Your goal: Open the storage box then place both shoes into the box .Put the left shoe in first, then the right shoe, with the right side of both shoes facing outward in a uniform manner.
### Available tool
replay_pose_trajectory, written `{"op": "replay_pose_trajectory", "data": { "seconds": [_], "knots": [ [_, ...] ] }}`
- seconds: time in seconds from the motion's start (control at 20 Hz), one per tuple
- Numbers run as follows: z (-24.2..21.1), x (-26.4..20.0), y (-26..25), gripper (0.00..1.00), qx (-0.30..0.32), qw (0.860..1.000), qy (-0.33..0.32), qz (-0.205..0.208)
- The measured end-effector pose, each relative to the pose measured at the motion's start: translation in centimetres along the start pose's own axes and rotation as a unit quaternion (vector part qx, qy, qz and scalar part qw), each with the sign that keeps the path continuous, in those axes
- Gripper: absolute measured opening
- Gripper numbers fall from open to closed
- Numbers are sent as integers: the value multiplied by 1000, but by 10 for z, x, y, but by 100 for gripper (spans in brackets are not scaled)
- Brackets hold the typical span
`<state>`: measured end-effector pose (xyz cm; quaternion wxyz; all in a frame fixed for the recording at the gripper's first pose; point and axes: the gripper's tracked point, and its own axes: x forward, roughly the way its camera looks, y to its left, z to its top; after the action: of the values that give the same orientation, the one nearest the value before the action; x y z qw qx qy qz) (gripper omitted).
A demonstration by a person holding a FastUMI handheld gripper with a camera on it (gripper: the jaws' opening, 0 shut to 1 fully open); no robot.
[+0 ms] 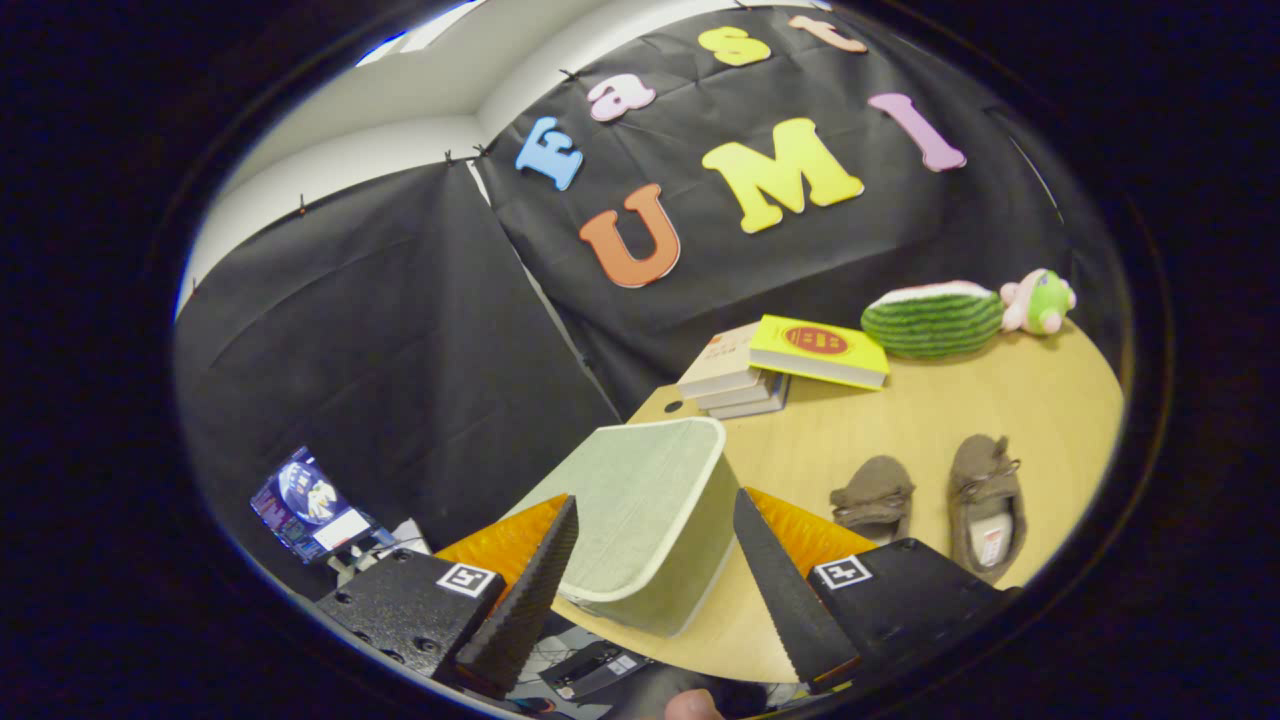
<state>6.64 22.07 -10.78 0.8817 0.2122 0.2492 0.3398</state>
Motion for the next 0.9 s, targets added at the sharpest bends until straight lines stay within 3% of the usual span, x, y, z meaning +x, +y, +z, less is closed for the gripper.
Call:
{"op": "replay_pose_trajectory", "data": {
  "seconds": [0.3, 0.6, 0.8, 0.9],
  "knots": [
    [-36, 50, -10, 98, 52, 996, 73, 23],
    [-49, 79, -20, 92, 102, 989, 105, 40],
    [-50, 81, -9, 59, 177, 973, 116, 86],
    [-39, 72, -5, 30, 217, 965, 106, 104]
  ]
}}
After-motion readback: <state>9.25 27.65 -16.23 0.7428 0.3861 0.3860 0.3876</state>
